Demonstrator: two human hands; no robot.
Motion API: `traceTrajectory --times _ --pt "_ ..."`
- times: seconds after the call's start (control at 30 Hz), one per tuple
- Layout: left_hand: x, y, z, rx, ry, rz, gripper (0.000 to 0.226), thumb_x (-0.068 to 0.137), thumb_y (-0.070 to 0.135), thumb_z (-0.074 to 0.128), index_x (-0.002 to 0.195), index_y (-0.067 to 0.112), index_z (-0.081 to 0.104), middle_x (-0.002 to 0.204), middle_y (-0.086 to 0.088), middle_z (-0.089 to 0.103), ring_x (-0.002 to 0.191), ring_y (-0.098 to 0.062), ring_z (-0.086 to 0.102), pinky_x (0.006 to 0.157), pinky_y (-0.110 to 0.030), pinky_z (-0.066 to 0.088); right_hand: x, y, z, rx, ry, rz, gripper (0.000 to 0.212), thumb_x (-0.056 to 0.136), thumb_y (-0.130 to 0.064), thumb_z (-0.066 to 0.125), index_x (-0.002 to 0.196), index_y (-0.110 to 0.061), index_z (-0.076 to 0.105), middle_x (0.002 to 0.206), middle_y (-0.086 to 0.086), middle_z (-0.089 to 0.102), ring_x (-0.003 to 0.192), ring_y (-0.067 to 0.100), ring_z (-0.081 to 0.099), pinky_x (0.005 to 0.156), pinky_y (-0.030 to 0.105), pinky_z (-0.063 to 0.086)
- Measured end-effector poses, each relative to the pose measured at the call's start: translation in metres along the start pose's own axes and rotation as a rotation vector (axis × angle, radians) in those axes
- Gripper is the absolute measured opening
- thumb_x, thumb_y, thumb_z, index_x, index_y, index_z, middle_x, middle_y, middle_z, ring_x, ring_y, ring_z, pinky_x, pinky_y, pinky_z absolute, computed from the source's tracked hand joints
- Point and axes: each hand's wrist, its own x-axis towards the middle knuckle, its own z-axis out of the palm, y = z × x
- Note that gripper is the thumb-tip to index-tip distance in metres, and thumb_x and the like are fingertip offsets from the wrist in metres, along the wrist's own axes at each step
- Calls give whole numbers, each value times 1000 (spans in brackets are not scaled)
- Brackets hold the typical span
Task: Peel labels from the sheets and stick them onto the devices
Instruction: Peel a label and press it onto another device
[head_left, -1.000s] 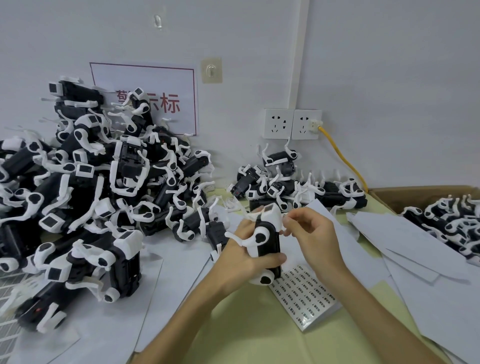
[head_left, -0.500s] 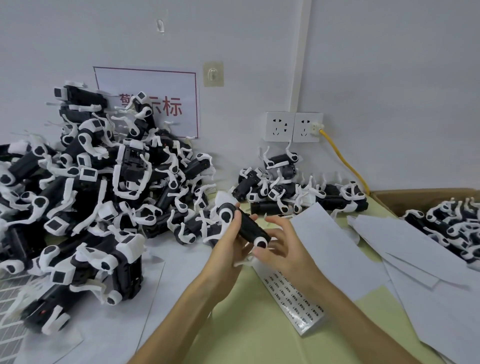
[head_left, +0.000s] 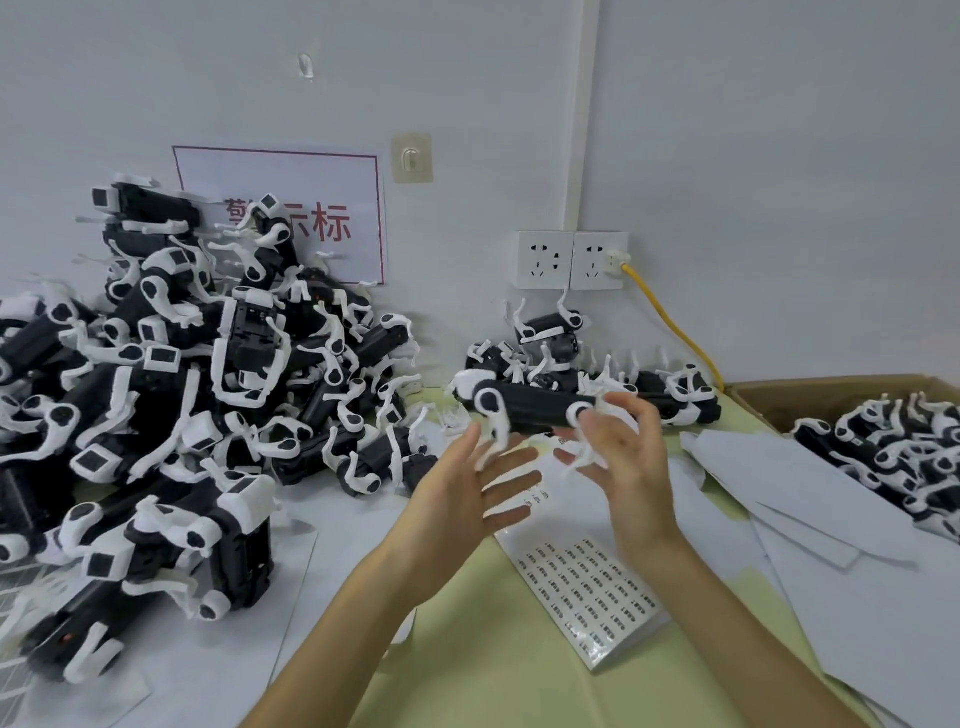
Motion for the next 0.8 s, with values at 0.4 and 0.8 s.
traceTrajectory --times 0.4,0.8 --pt "4 -8 -8 140 61 -4 79 81 79 61 136 24 62 131 -9 72 119 -27 70 102 -46 52 9 -3 -9 124 -123 153 40 84 -36 75 111 -14 57 88 4 72 79 22 70 72 36 60" --pt "0 -31 -1 199 16 -34 58 75 37 84 127 20 64 96 -1 71 89 -19 70 95 -41 54 -4 -3 -1 -310 -151 -127 26 87 -31 69 111 -22 67 107 -4 76 109 12 68 96 40 51"
